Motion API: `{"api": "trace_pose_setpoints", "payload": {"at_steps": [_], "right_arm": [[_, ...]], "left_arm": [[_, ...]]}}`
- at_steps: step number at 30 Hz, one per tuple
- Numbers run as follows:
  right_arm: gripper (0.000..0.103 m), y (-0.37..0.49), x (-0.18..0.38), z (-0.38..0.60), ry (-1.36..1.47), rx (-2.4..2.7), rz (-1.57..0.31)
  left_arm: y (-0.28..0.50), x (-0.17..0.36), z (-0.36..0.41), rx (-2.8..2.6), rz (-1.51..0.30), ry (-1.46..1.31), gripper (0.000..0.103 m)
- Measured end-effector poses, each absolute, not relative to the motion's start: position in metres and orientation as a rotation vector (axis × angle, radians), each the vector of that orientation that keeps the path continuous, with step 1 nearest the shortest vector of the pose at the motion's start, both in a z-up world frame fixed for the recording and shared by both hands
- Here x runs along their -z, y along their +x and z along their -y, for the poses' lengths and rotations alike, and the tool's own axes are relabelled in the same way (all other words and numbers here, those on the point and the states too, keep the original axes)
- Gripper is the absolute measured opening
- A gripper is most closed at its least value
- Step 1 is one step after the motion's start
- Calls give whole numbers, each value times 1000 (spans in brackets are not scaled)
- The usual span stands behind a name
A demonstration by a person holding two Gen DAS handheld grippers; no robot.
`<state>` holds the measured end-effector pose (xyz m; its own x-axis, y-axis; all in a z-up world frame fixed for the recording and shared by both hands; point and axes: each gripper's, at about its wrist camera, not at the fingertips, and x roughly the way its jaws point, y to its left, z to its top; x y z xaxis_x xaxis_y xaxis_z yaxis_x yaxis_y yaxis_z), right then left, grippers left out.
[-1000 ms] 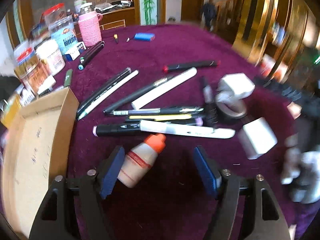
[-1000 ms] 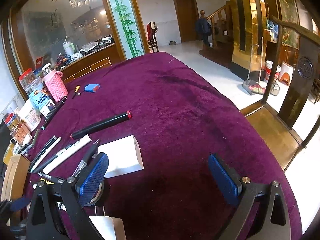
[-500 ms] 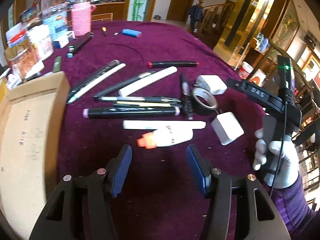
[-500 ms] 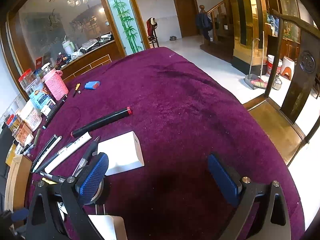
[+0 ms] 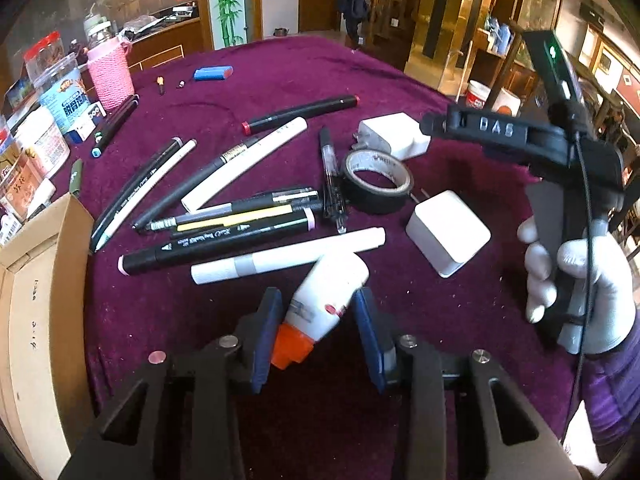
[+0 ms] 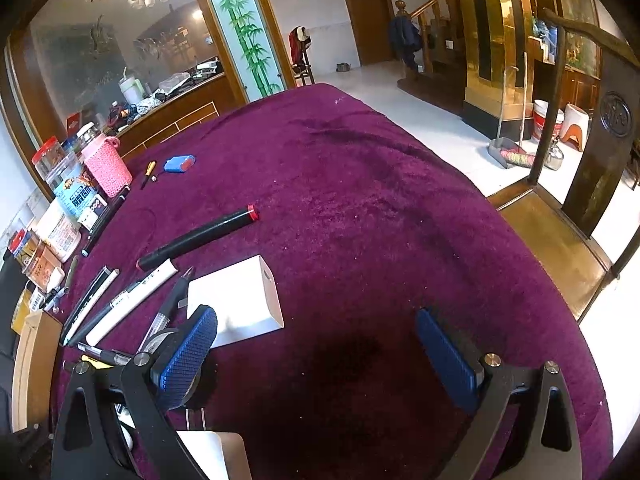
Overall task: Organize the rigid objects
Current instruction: 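Reach the left tool to the white glue bottle and close on it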
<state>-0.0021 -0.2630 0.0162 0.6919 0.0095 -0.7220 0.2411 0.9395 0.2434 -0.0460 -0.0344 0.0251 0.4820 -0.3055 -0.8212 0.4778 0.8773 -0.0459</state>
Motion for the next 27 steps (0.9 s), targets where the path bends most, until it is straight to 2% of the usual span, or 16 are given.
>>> {"api": "trace_pose_setpoints", "payload": {"at_steps": [1,3,7,8,9,11,19,22,25,27], "right_arm": [[101,-2,-16,263,334,132,-801],[101,-2,-16,263,335,132,-801],[100,-1,-15,262,343,134,-806],[100,-1,-15,263,345,134,-807],[100,-1,-15,263,347,134,-808],[101,0,-15,263,348,134,-811],[101,-2,-12,270,380,145,-815],[100,-2,-11,272,396,151,-816],[101,-1,-10,273,410,148,-819],[101,1,-9,273,416,130,-823]], "left_arm": [[-45,-26,35,477,-945,199,39],[-42,-25,38,465,-938,202,51],[-43,-9,50,459,-949,247,52],[-47,-6,52,453,-936,259,51],[-51,-8,51,449,-923,262,39],[-57,-14,45,437,-917,243,27],[-76,-41,5,376,-888,101,28],[-73,-32,4,364,-918,75,37],[-64,-15,8,356,-976,62,39],[-65,-9,15,353,-955,93,50]]}}
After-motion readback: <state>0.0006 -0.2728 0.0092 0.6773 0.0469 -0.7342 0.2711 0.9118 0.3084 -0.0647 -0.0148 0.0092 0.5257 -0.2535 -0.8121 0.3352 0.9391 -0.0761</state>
